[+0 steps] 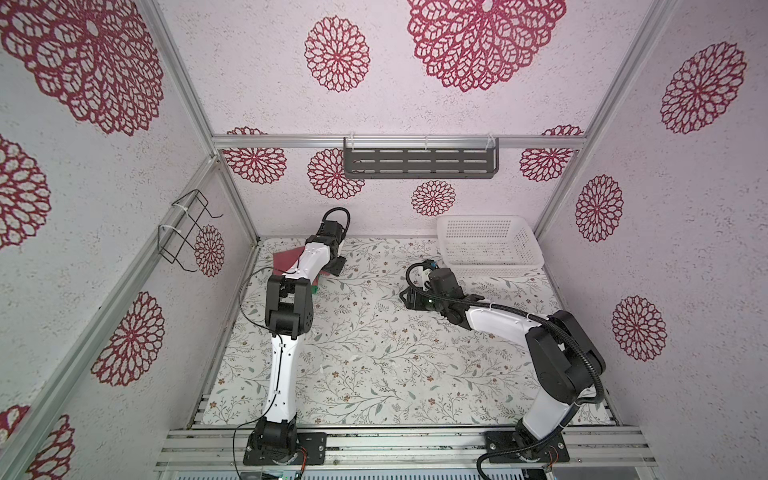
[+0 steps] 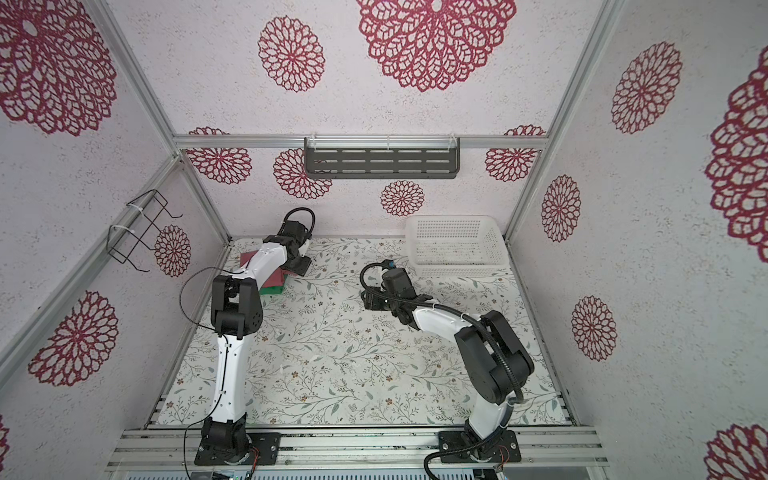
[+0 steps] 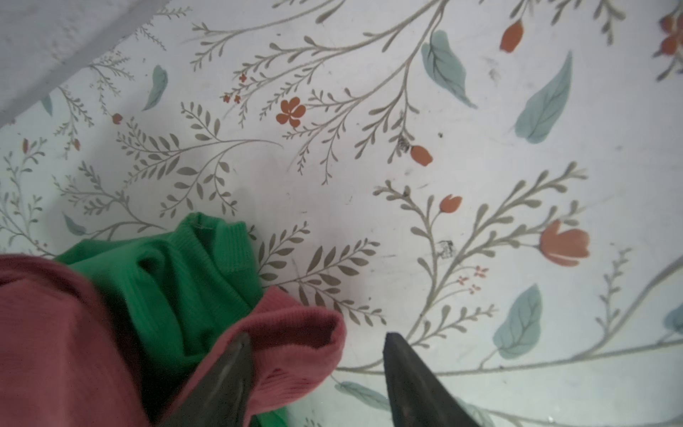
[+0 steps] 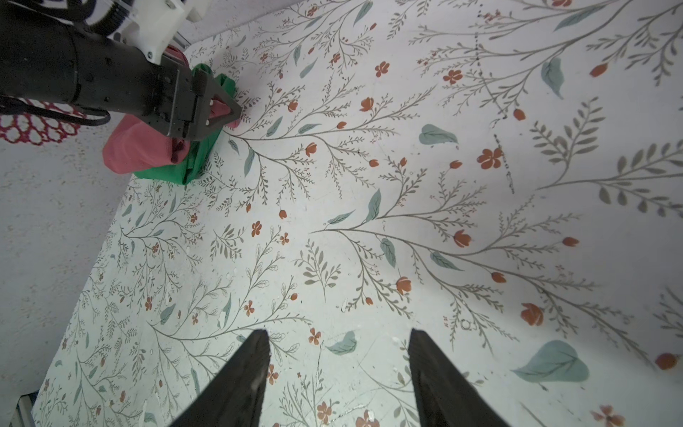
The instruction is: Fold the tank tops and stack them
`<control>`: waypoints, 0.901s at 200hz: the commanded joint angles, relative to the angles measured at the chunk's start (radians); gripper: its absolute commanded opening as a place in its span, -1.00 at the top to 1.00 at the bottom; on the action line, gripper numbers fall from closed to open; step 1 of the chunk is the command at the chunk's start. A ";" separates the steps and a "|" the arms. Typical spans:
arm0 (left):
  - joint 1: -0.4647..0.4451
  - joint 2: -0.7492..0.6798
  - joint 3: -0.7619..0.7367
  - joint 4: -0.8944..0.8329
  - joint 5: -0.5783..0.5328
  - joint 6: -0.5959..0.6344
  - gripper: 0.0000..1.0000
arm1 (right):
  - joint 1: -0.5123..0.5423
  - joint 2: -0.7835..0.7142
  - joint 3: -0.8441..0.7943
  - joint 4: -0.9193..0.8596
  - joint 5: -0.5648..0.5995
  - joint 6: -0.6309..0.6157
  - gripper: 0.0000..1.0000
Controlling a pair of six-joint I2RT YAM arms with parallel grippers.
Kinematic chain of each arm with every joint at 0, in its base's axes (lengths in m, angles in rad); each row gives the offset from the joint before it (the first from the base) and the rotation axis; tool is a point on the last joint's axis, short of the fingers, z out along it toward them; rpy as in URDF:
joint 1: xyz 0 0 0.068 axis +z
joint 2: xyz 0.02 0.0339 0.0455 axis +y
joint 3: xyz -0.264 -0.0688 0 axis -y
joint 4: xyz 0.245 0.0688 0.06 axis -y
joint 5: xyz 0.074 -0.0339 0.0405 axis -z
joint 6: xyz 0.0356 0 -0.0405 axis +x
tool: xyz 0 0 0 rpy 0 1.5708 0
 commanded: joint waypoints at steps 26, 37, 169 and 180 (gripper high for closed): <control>0.017 0.098 0.108 0.010 -0.079 -0.035 0.59 | -0.010 -0.004 0.022 -0.002 -0.004 -0.033 -0.25; 0.020 0.113 0.137 0.001 -0.081 -0.048 0.78 | -0.010 -0.011 0.018 -0.004 0.002 -0.038 -0.25; 0.025 -0.145 -0.105 0.342 -0.124 -0.276 1.00 | -0.014 -0.010 0.004 0.017 -0.012 -0.039 -0.25; 0.035 -0.111 -0.059 0.315 -0.130 -0.315 1.00 | -0.014 -0.009 0.004 0.017 -0.015 -0.041 -0.25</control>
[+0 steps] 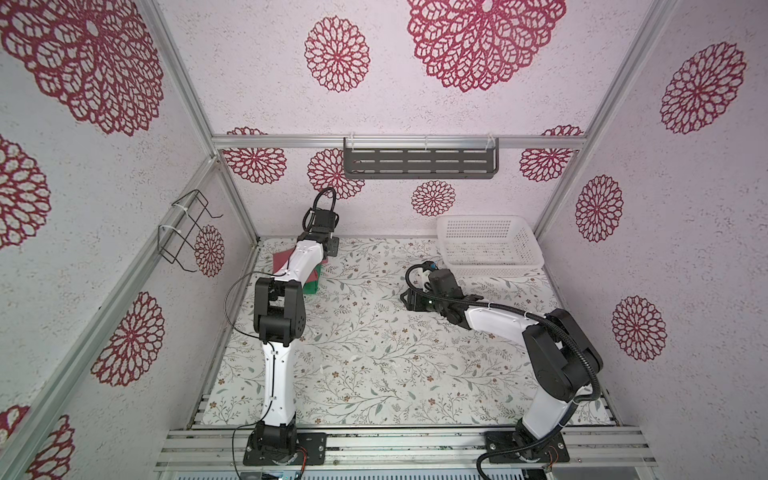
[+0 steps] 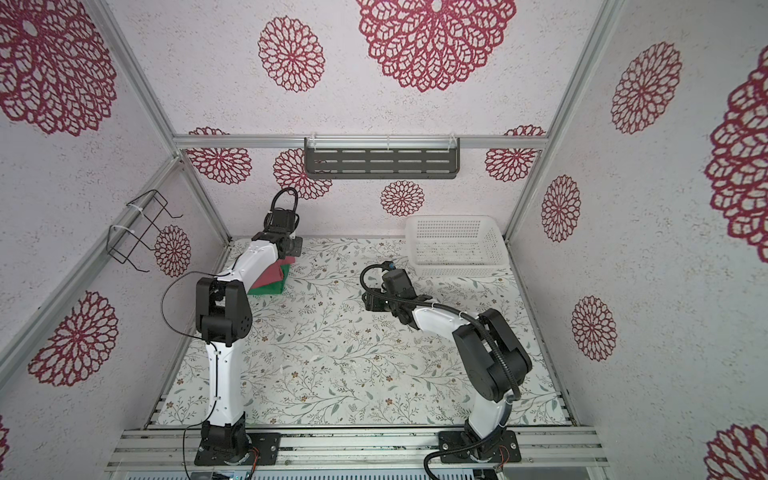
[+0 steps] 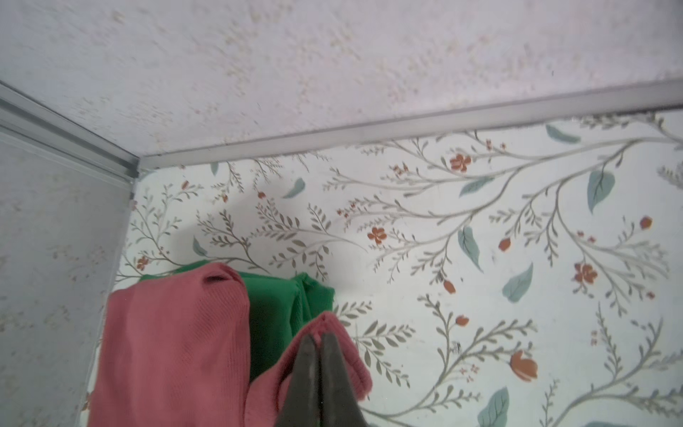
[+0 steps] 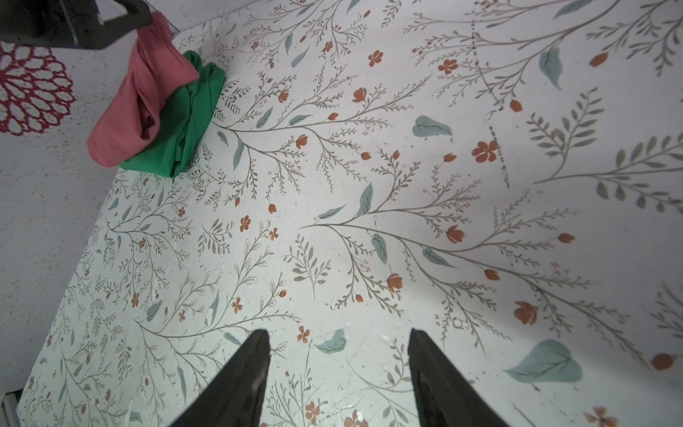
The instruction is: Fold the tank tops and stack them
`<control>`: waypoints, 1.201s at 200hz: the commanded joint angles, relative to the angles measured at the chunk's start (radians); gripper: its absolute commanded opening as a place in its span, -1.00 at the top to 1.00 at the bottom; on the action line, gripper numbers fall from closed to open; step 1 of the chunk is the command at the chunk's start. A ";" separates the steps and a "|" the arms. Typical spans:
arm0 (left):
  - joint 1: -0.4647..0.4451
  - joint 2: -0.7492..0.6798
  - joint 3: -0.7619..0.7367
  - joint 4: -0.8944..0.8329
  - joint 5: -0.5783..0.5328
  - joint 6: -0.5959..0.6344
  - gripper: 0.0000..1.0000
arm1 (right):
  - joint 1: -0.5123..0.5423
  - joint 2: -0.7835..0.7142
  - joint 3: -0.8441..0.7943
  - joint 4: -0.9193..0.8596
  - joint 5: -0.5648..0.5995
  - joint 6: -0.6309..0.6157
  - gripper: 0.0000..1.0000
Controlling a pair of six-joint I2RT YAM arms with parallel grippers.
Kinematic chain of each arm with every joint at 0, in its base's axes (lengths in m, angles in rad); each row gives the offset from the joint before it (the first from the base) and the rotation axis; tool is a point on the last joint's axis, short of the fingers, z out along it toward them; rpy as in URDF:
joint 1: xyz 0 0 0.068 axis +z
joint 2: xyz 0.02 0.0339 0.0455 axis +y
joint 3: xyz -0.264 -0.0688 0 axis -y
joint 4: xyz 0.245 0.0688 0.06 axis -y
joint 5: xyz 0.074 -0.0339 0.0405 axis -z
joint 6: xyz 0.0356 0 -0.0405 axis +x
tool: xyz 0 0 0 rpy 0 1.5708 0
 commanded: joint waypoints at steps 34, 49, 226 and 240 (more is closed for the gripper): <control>0.045 0.159 0.166 -0.037 -0.110 -0.196 1.00 | -0.007 -0.026 -0.002 0.017 -0.019 -0.031 -0.25; 0.048 0.166 0.163 -0.019 -0.110 -0.229 1.00 | -0.008 -0.030 -0.007 0.016 -0.017 -0.039 -0.25; -0.038 -0.575 -0.451 0.104 -0.096 -0.157 -0.95 | -0.212 -0.437 -0.191 -0.291 0.428 -0.331 -0.98; -0.039 -0.692 -0.625 0.126 -0.159 -0.175 -0.95 | -0.259 -0.469 -0.271 -0.248 0.498 -0.357 -0.98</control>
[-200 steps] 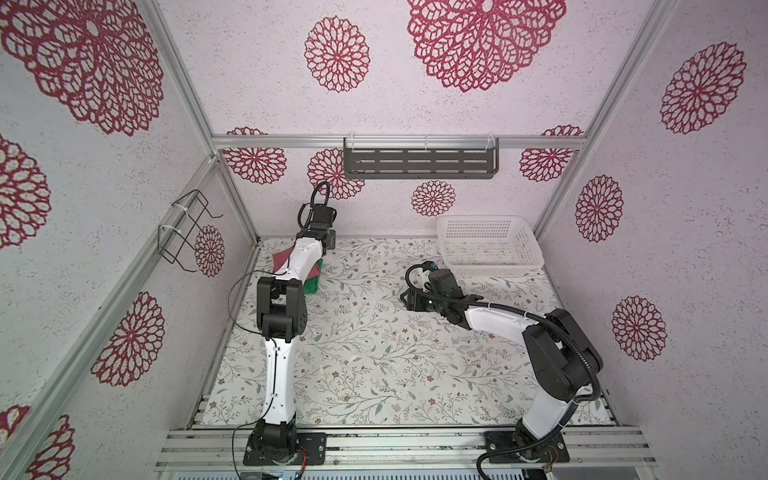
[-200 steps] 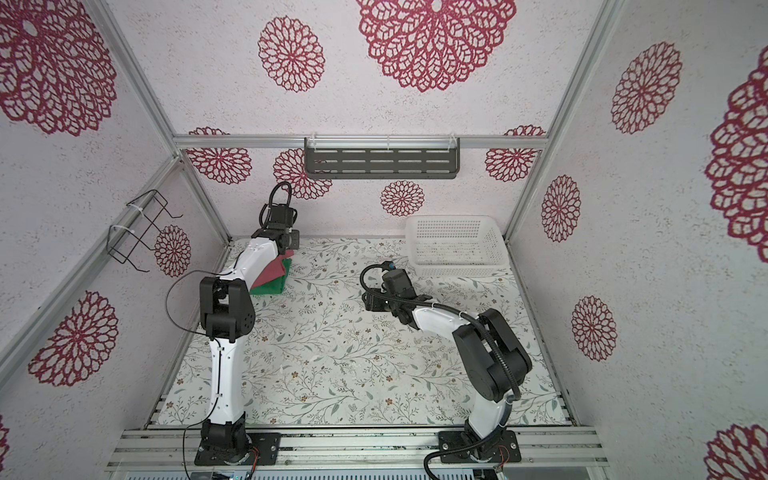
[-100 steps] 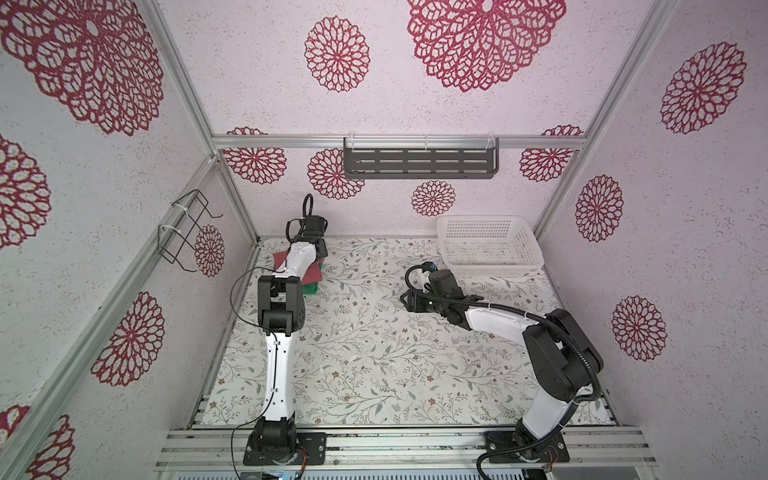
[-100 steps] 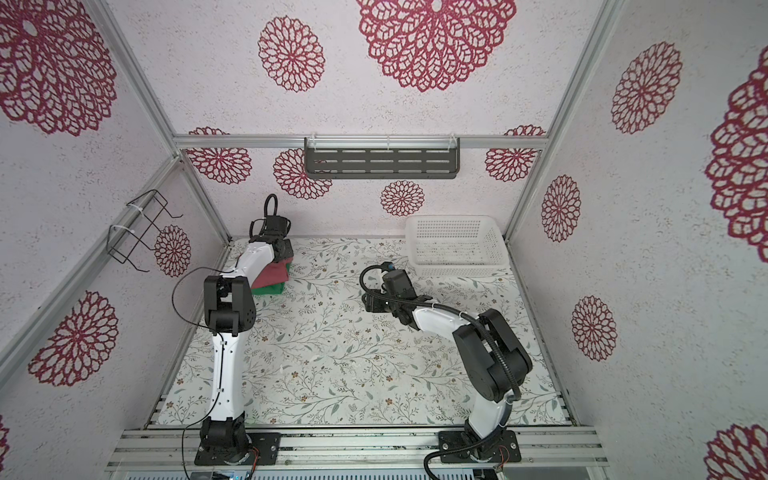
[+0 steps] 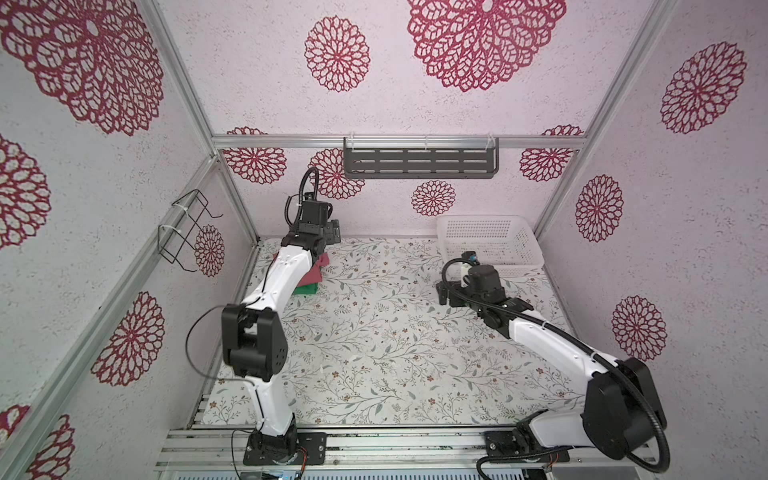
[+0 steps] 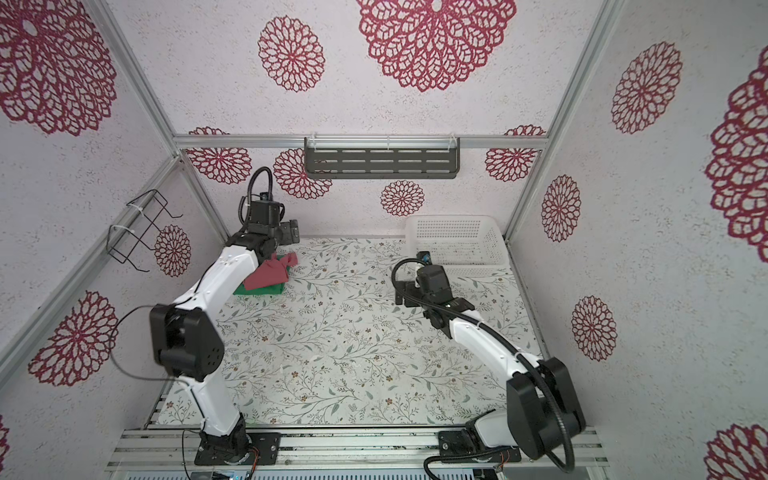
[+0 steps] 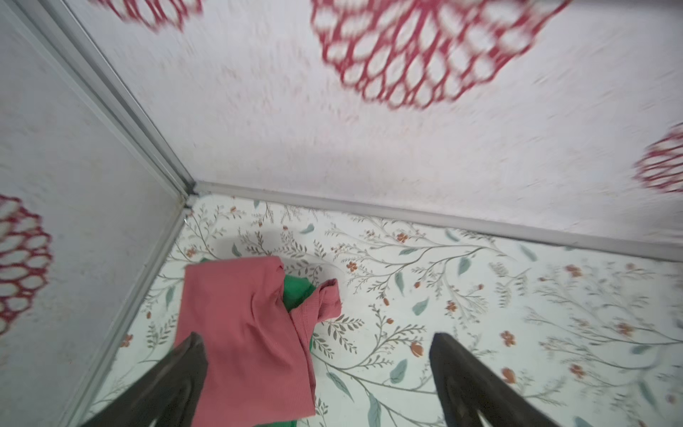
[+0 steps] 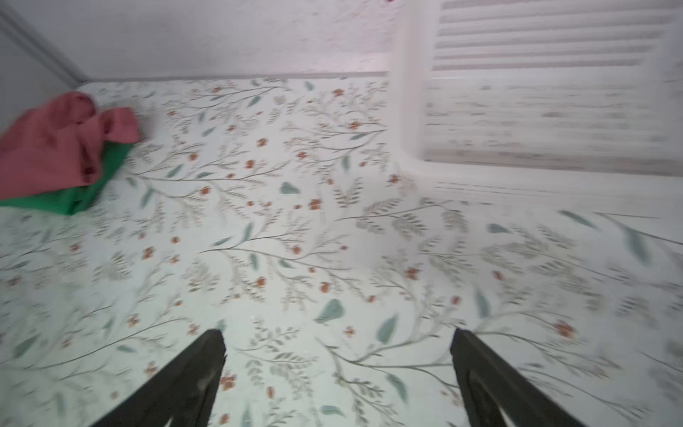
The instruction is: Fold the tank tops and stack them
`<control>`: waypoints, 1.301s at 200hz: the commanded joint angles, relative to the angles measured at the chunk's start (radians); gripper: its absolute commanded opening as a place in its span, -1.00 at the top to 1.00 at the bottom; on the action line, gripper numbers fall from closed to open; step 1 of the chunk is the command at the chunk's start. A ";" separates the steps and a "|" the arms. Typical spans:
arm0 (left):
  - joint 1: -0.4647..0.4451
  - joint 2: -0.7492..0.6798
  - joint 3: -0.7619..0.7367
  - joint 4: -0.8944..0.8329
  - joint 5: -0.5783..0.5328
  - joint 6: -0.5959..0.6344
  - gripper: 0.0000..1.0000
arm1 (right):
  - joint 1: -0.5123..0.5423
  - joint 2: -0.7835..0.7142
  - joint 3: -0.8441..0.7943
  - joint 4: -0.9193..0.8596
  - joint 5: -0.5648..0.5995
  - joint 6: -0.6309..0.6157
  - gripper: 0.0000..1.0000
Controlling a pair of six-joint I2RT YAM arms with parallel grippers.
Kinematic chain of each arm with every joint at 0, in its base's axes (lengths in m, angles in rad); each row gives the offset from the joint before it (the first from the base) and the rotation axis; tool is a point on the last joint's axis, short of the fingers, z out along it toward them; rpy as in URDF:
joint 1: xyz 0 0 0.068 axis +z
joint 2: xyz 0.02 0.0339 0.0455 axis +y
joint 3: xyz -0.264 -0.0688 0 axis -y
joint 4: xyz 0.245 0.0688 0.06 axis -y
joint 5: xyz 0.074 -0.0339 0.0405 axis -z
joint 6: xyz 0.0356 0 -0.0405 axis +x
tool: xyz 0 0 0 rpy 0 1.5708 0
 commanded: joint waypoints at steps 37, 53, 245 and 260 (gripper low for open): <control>0.024 -0.400 -0.675 0.196 -0.191 -0.024 -0.95 | -0.201 -0.050 -0.317 0.244 0.221 -0.151 -0.98; 0.025 -0.442 -0.806 0.284 -0.203 -0.009 -0.95 | -0.238 -0.015 -0.378 0.380 0.197 -0.155 -0.98; 0.250 -0.302 -1.071 0.873 0.042 0.060 -0.95 | -0.382 0.209 -0.632 1.270 0.087 -0.219 -0.98; 0.284 -0.299 -1.072 0.887 0.062 0.052 -0.95 | -0.381 0.207 -0.634 1.272 0.087 -0.217 -0.98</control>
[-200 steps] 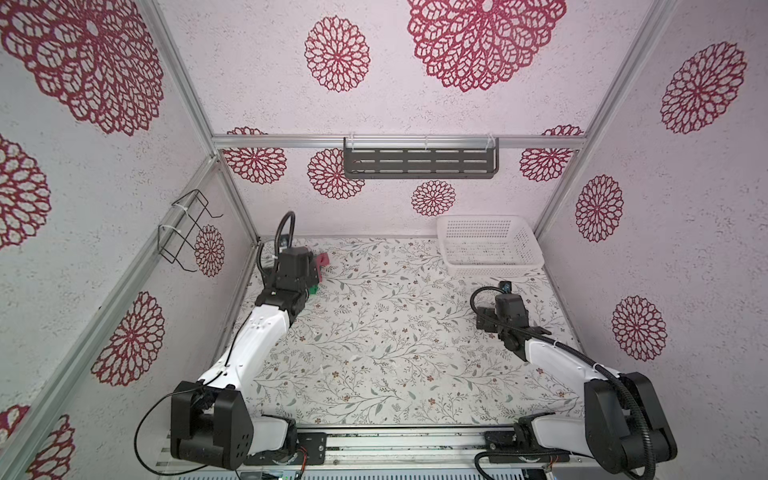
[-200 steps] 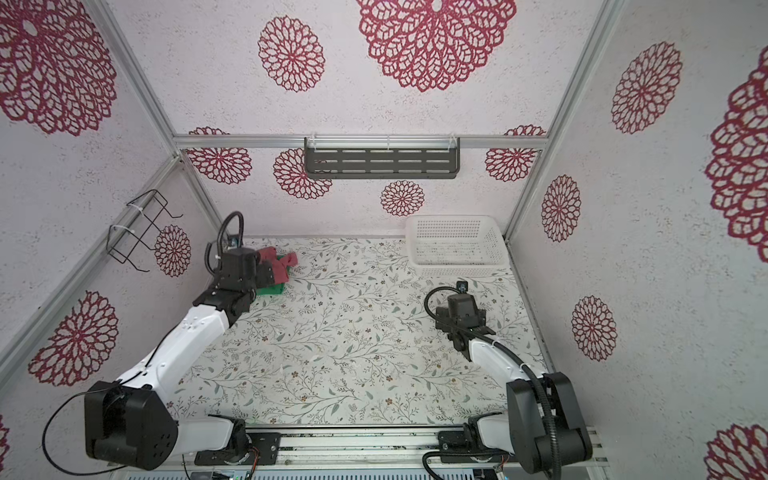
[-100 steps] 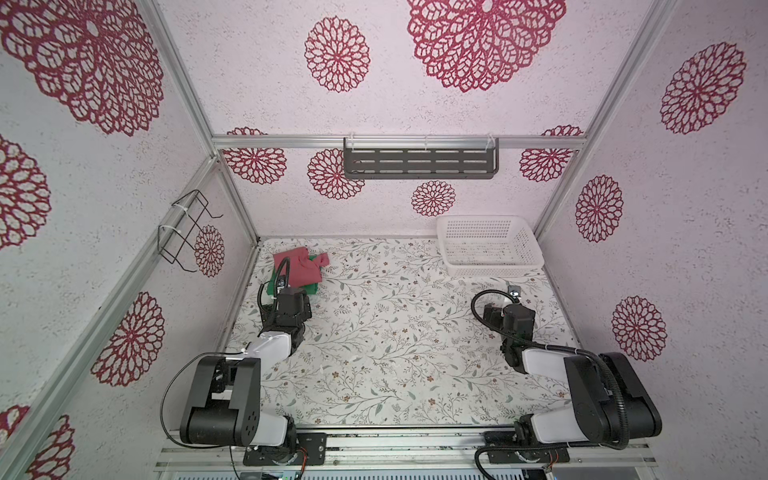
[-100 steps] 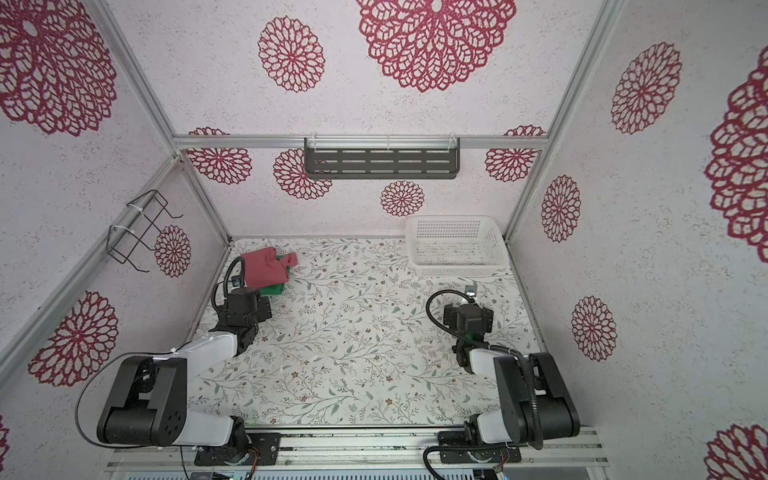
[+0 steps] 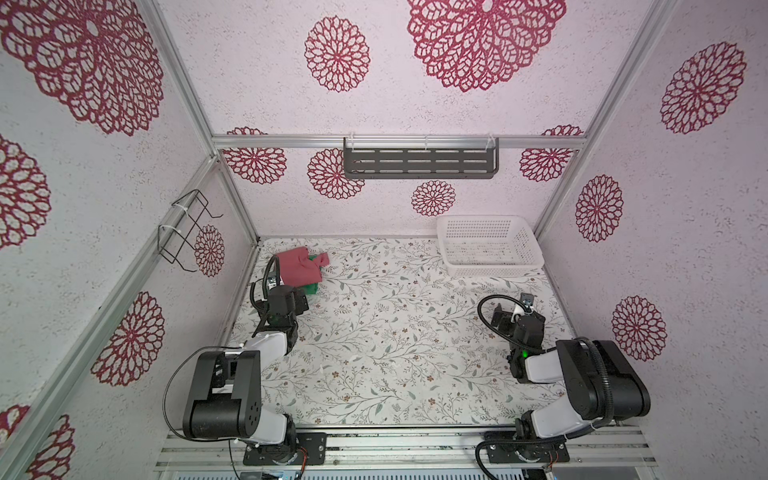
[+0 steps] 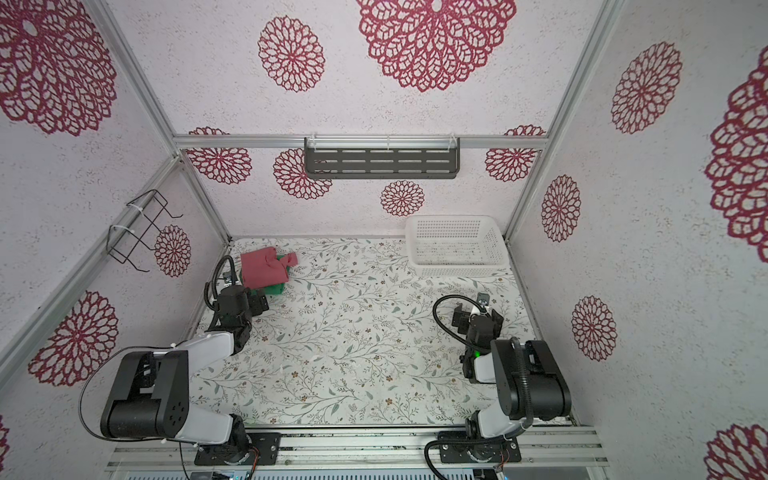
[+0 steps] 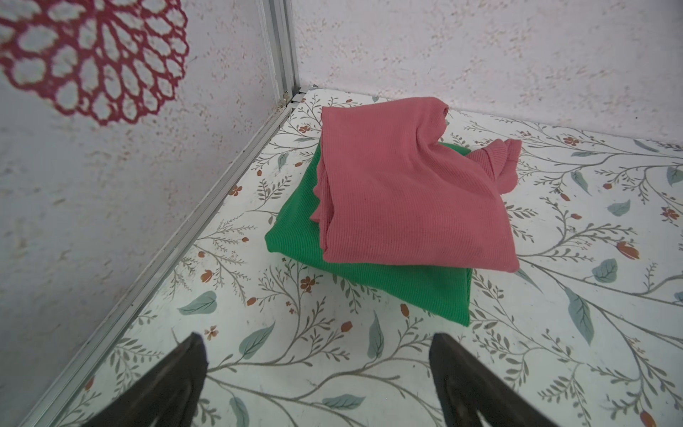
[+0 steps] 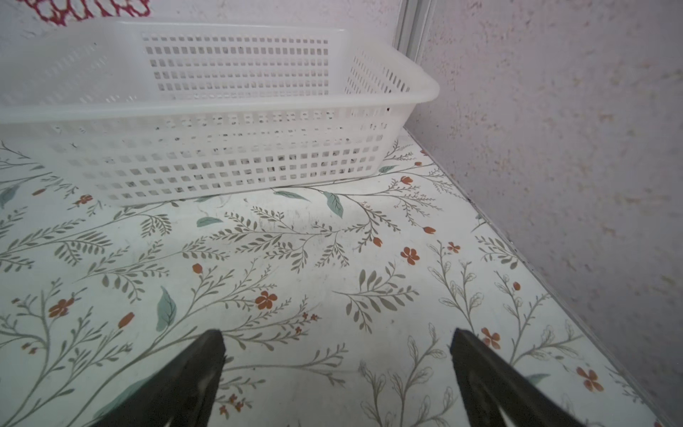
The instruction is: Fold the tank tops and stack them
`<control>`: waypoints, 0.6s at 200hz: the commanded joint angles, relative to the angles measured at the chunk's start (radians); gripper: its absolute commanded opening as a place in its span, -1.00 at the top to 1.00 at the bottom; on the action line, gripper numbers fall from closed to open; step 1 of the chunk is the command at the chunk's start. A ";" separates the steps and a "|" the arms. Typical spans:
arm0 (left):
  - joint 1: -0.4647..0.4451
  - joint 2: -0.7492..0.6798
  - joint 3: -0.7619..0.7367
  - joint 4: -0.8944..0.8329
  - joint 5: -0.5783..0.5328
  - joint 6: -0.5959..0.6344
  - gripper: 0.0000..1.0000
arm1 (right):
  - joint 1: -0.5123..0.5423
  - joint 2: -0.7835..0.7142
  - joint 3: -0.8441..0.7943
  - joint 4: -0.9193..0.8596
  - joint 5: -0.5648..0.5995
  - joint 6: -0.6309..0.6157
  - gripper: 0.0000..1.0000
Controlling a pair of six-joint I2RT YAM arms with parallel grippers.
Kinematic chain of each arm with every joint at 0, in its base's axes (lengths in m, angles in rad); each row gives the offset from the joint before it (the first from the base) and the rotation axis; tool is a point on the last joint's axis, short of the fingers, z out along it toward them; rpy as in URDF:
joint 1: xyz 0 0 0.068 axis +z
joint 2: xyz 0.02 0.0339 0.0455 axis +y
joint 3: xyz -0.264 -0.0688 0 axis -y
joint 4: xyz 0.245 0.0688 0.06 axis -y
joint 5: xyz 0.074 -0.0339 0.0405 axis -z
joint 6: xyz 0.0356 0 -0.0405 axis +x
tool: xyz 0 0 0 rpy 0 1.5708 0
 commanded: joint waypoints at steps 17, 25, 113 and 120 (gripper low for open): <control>0.051 0.005 0.003 0.101 0.023 0.032 -0.95 | 0.001 -0.007 0.006 0.079 -0.015 0.011 -0.98; 0.059 0.037 -0.007 0.171 0.041 0.038 -0.95 | 0.001 -0.008 0.006 0.078 -0.016 0.011 -0.98; 0.061 0.087 -0.160 0.490 0.009 0.032 -0.95 | 0.005 -0.009 0.005 0.080 -0.010 0.007 -0.98; 0.061 0.073 -0.153 0.452 0.008 0.025 -0.95 | 0.004 -0.009 0.006 0.080 -0.008 0.008 -0.98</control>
